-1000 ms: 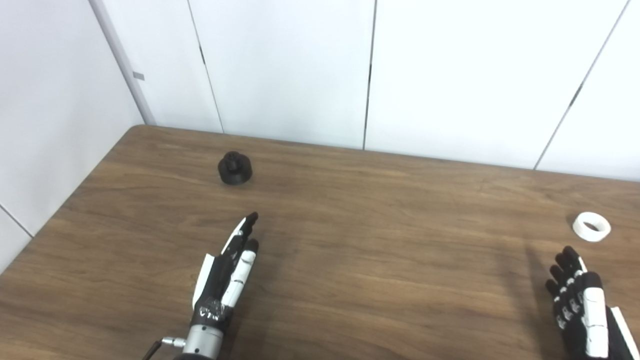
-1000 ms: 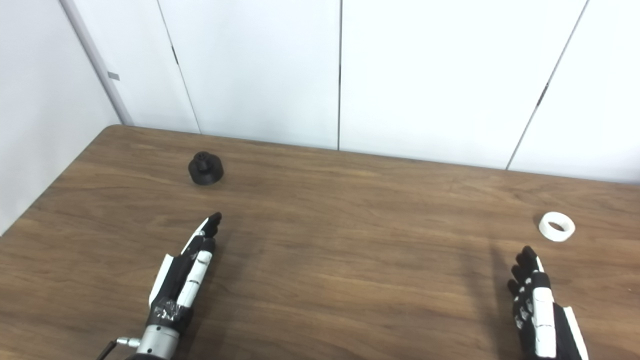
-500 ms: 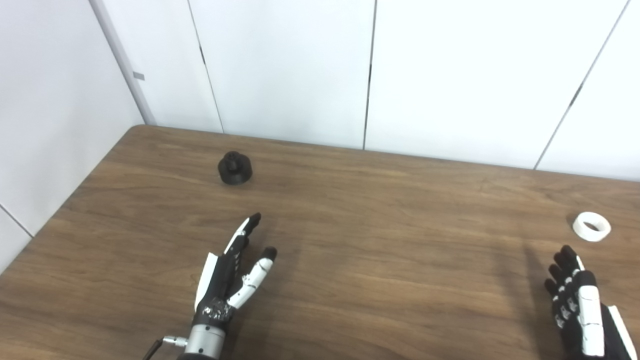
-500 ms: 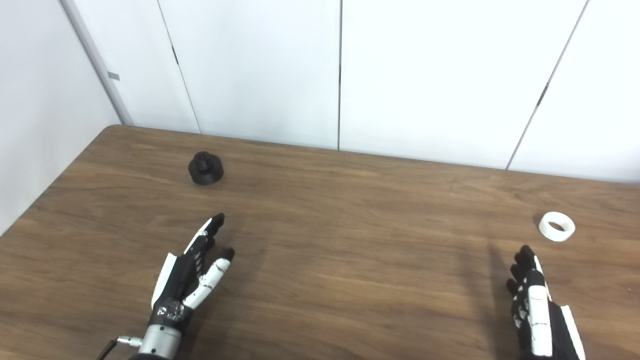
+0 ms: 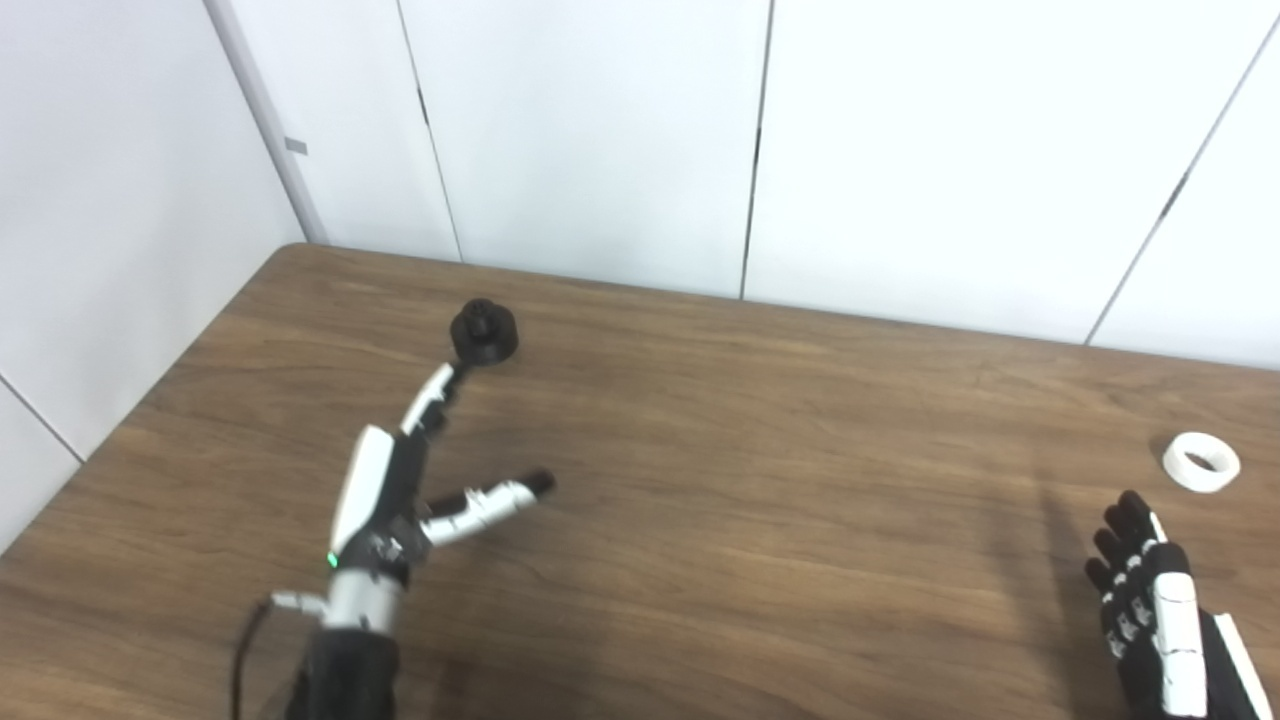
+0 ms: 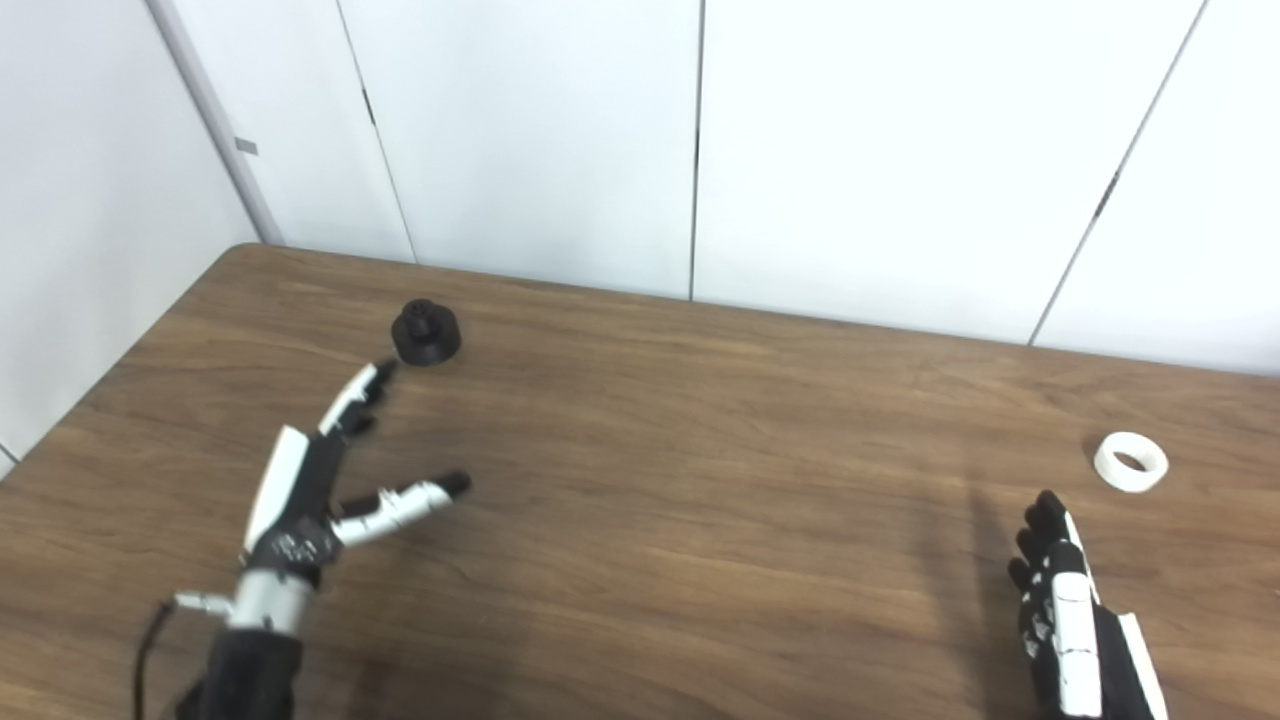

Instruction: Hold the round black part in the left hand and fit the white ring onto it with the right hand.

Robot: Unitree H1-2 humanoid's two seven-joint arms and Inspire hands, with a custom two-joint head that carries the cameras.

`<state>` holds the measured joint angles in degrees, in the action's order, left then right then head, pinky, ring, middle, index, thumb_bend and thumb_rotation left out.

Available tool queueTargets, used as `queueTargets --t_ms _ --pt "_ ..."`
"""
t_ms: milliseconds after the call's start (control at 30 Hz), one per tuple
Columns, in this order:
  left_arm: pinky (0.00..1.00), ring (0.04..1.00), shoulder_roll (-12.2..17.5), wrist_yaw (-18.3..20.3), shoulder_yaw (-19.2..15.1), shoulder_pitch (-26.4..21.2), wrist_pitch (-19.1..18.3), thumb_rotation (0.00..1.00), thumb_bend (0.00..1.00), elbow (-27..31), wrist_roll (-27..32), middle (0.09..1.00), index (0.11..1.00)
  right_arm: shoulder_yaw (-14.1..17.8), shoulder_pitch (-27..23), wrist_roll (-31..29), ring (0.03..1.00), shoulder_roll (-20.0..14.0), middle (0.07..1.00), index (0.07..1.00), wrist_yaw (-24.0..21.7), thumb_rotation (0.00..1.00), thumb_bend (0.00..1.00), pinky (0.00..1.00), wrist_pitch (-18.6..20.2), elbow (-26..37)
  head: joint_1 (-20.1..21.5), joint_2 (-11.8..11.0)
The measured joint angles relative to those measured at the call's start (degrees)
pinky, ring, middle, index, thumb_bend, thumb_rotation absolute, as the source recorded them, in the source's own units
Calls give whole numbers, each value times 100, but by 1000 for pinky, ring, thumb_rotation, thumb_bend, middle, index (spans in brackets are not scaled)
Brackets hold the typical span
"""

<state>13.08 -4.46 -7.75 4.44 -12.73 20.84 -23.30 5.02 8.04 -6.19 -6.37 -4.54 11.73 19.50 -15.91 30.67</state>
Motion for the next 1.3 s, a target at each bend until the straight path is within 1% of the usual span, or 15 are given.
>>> queueTargets --t_ms 67,167,400,533,600,700,900,1000,1100,1300 --pt "1000 1000 176 17 -24 -146 -73 425 999 -55 -208 995 946 -13 0 -3 1000 1 1000 1000 -2 1000 272 1000 0 0 -9 0" --pt "1000 1000 321 11 -82 -325 -137 413 1000 -235 -376 984 936 -22 0 -16 1000 0 1000 1000 -16 1000 280 1000 0 0 0 -17" --pt "1000 1000 607 -31 -177 -790 -196 417 992 -1225 -554 976 921 -38 -2 -85 1000 -6 1000 1000 -53 1000 297 1000 -3 -1 0 -35" --pt "1000 1000 829 -46 -158 -1142 -201 422 989 -1752 -637 974 912 -55 -2 -85 1000 -6 1000 1000 -54 1000 301 1000 -5 -5 0 -26" --pt "1000 1000 894 -103 -138 -1323 -201 422 999 -2009 -650 970 906 -57 -2 -86 1000 -6 1000 1000 -55 1000 300 1000 -6 -6 0 -26" --pt "1000 1000 961 -145 -44 -1547 -205 420 1000 -2331 -664 963 892 -57 -2 -87 1000 -7 1000 1000 -53 1000 294 1000 -8 -9 0 -26" --pt "1000 1000 998 -209 146 -1799 -209 420 1000 -2804 -764 961 863 -59 1 -88 1000 -7 1000 1000 -54 1000 276 1000 -11 -9 9 -18" --pt "1000 1000 1024 -241 233 -1980 -220 421 1000 -3139 -795 968 855 -60 6 -90 1000 -7 1000 1000 -55 1000 281 1000 -13 -9 17 -17" --pt "1000 1000 1066 -243 397 -2201 -250 460 1000 -3458 -856 974 857 -61 14 -96 1000 -7 1000 1000 -56 1000 280 1000 -17 -9 35 -9" --pt "1000 1000 1107 -280 725 -2598 -263 451 1000 -3932 -915 974 856 -77 16 -28 1000 -6 1000 1000 -45 1000 298 1000 -18 -8 70 -9"
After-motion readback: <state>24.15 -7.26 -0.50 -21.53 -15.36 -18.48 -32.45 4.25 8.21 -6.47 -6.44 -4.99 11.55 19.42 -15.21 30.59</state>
